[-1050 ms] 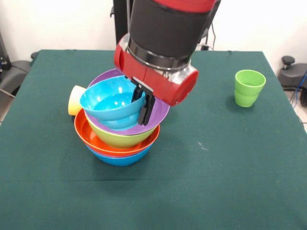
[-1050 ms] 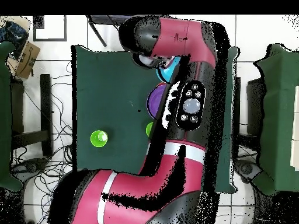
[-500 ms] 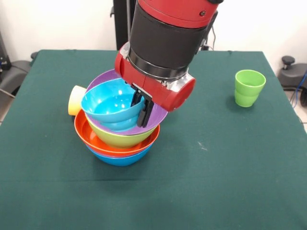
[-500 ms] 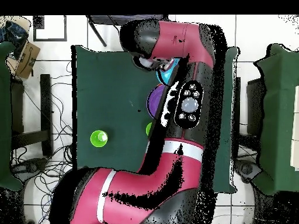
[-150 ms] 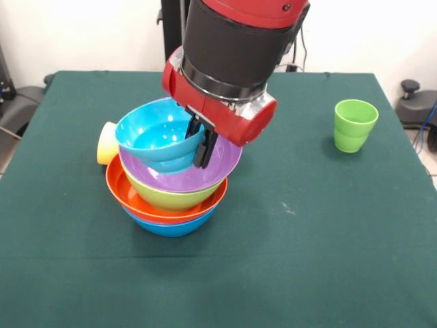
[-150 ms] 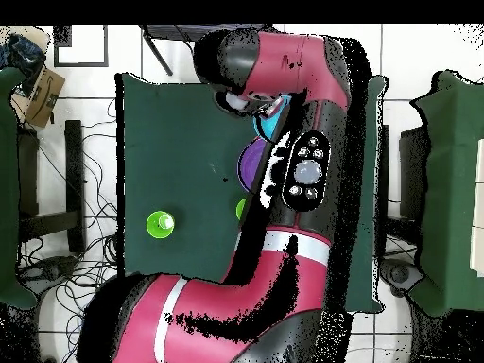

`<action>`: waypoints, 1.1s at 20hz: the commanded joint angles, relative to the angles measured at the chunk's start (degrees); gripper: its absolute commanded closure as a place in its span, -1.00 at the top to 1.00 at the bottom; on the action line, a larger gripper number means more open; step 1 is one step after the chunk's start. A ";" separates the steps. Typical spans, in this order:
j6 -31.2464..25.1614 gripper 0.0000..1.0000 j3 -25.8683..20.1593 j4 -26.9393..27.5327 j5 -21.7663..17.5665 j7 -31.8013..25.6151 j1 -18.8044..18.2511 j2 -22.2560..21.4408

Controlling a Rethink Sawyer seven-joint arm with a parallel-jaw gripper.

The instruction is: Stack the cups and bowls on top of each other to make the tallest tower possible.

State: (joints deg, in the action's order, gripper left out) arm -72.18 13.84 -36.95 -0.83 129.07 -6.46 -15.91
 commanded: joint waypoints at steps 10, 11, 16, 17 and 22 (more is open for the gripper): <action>-3.40 -1.00 -3.36 -6.92 -1.54 -3.28 1.05 -1.59; -3.11 -1.00 -3.47 -7.04 -1.52 -3.19 1.00 -1.41; -1.37 -1.00 -3.56 -9.55 -1.47 -2.60 1.24 -1.90; -0.66 -1.00 -3.64 -10.45 -1.47 -2.52 1.30 -2.06; 1.09 -1.00 -3.66 -13.62 -1.52 -2.13 1.52 -3.14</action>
State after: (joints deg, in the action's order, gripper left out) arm -72.33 14.02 -41.59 -0.83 129.07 -6.18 -18.82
